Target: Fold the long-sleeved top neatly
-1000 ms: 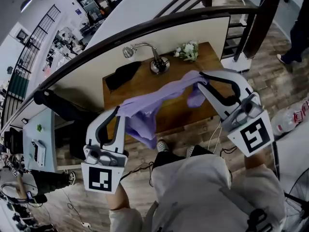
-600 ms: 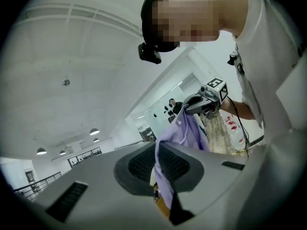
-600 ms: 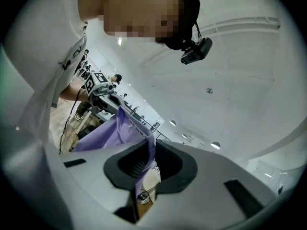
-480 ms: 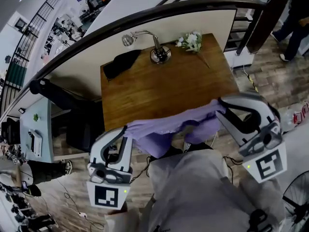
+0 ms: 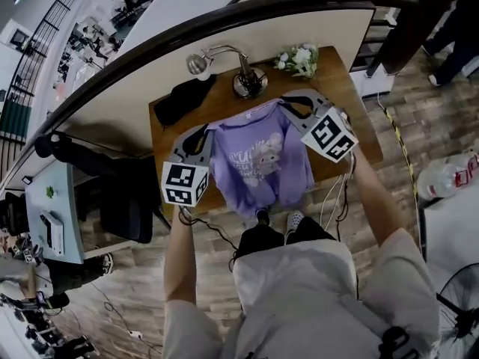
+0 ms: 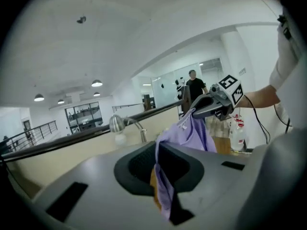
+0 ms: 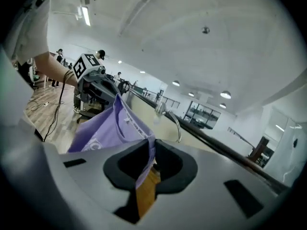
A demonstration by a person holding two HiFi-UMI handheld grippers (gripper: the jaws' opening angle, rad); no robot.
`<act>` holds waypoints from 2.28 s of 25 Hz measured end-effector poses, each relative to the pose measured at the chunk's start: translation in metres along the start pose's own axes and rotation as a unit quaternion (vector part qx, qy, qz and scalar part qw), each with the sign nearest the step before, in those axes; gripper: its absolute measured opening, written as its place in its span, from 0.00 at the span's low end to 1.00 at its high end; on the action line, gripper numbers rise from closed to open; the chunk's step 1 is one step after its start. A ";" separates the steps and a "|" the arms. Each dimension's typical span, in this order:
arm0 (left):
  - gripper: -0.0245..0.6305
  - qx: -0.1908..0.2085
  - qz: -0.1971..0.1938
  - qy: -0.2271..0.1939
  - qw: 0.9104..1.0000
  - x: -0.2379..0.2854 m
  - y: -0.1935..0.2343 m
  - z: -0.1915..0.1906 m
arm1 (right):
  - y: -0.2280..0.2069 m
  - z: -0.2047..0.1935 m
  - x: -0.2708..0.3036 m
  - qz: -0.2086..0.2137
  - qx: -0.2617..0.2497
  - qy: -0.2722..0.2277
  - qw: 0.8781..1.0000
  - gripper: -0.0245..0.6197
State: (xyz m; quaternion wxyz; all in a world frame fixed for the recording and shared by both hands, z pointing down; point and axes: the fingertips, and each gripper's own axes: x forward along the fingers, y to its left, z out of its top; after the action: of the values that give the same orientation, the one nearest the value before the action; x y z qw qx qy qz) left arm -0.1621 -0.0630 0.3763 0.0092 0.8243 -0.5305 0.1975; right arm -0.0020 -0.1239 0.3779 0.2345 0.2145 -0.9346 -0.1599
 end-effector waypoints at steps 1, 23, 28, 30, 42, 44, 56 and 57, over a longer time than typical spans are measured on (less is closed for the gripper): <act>0.09 -0.009 0.001 0.017 1.000 0.017 0.010 -0.017 | -0.001 -0.016 0.020 0.001 0.008 0.021 1.000 0.12; 0.09 -0.124 -0.046 0.107 0.985 0.244 0.123 -0.181 | -0.077 -0.199 0.232 -0.100 0.182 0.207 0.956 0.10; 0.09 -0.127 -0.040 0.123 0.983 0.270 0.116 -0.204 | -0.078 -0.226 0.244 -0.128 0.204 0.226 0.944 0.11; 0.09 -0.131 -0.041 0.129 0.982 0.274 0.113 -0.212 | -0.074 -0.235 0.246 -0.131 0.214 0.231 0.940 0.11; 0.24 -0.167 0.001 0.147 0.975 0.261 0.120 -0.223 | -0.085 -0.242 0.195 -0.205 0.235 0.219 0.924 0.21; 0.27 -0.190 0.019 0.141 0.971 0.252 0.123 -0.223 | -0.086 -0.239 0.180 -0.207 0.249 0.207 0.923 0.22; 0.28 -0.245 0.010 0.152 0.957 0.202 0.111 -0.229 | -0.014 -0.252 0.090 -0.157 0.288 0.197 0.924 0.21; 0.29 -0.249 0.001 0.168 0.954 0.198 0.109 -0.234 | -0.004 -0.253 0.083 -0.149 0.288 0.198 0.925 0.21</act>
State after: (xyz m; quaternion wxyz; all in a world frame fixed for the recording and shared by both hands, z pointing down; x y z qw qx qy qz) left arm -0.2610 -0.2304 0.6369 0.3025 0.7504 -0.5546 0.1946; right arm 0.0611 -0.2173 0.6194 0.3164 0.4370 -0.8320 0.1292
